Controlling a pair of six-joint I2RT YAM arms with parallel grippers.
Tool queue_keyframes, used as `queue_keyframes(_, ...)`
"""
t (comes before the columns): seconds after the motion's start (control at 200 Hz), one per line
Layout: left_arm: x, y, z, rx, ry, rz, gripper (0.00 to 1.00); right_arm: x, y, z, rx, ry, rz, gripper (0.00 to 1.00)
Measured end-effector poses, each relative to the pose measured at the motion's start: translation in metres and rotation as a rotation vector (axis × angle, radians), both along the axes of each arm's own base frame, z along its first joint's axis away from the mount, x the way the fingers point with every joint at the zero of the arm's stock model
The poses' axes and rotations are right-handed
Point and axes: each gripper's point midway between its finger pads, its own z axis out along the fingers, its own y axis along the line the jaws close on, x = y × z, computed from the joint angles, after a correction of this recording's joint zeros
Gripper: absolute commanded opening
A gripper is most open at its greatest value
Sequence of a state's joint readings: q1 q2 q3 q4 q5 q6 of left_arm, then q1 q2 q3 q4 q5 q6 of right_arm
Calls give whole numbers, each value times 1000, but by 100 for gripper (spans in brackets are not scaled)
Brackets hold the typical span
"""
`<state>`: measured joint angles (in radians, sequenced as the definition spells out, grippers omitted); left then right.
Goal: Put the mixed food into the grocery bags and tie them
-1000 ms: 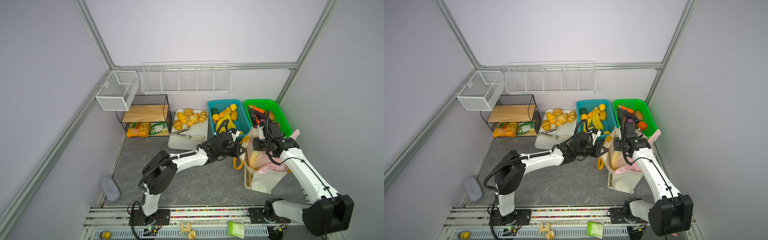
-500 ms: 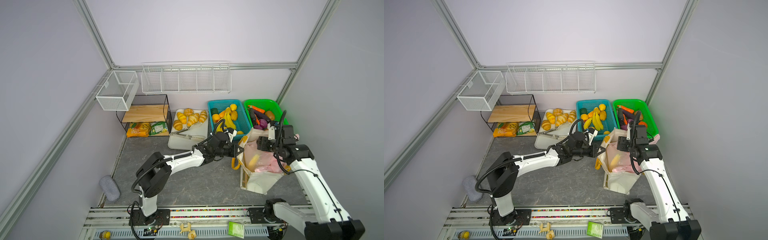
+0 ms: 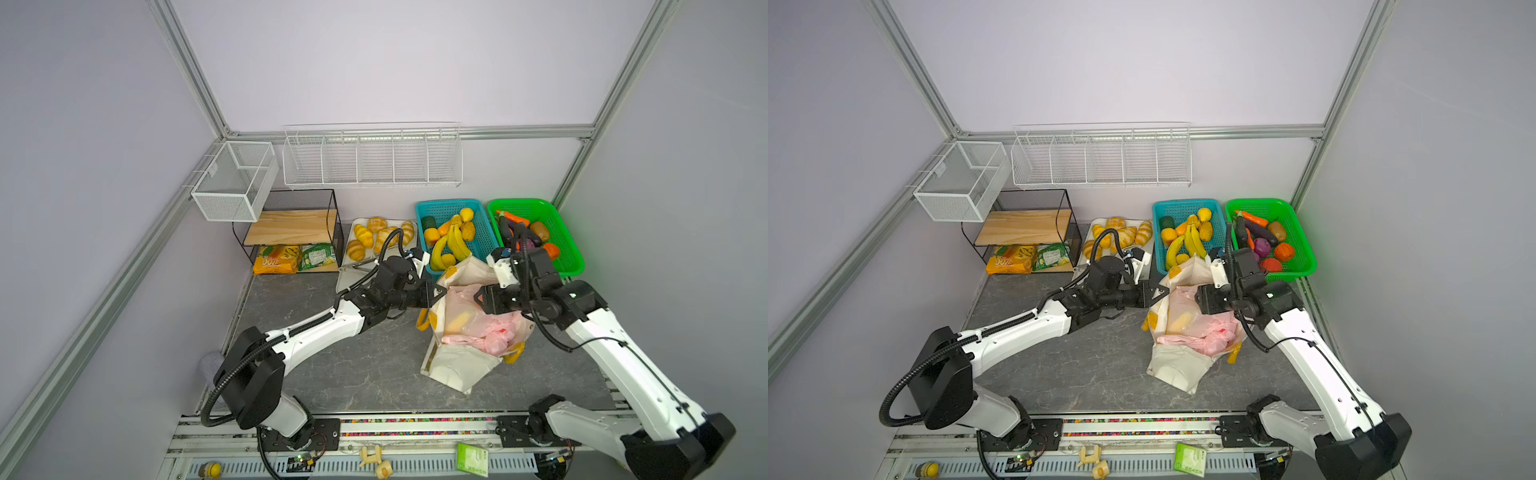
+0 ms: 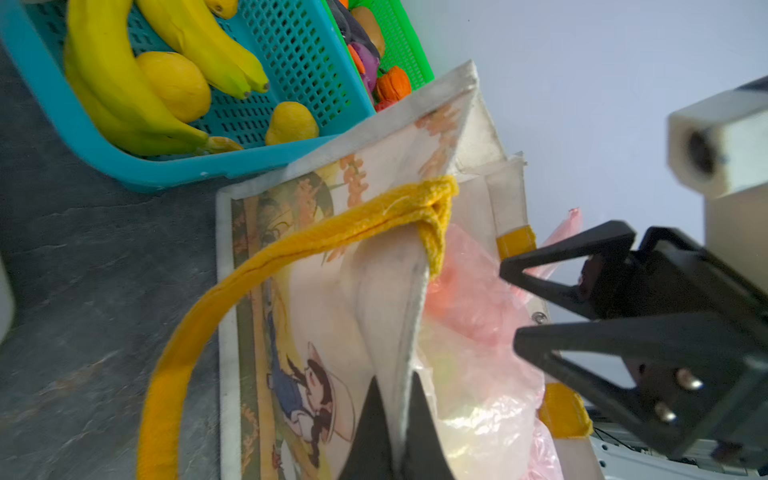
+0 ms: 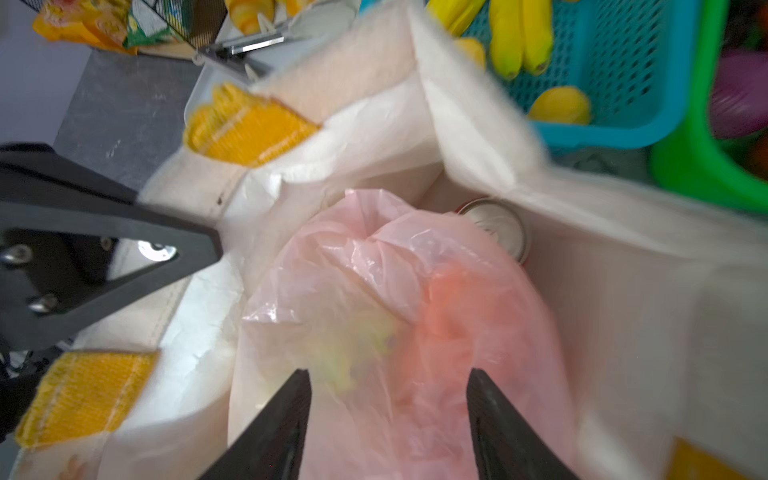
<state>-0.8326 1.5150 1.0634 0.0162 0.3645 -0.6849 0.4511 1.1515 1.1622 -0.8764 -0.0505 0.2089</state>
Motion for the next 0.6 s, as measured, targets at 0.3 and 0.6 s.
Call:
queue_keyframes(0.3,18,46,-22,39,19,109,0,13,48,-64,-76,70,113,52)
queue_keyframes(0.6,31,97,-13,45,0,212,0,27,85,-51,-102,-21,248,66)
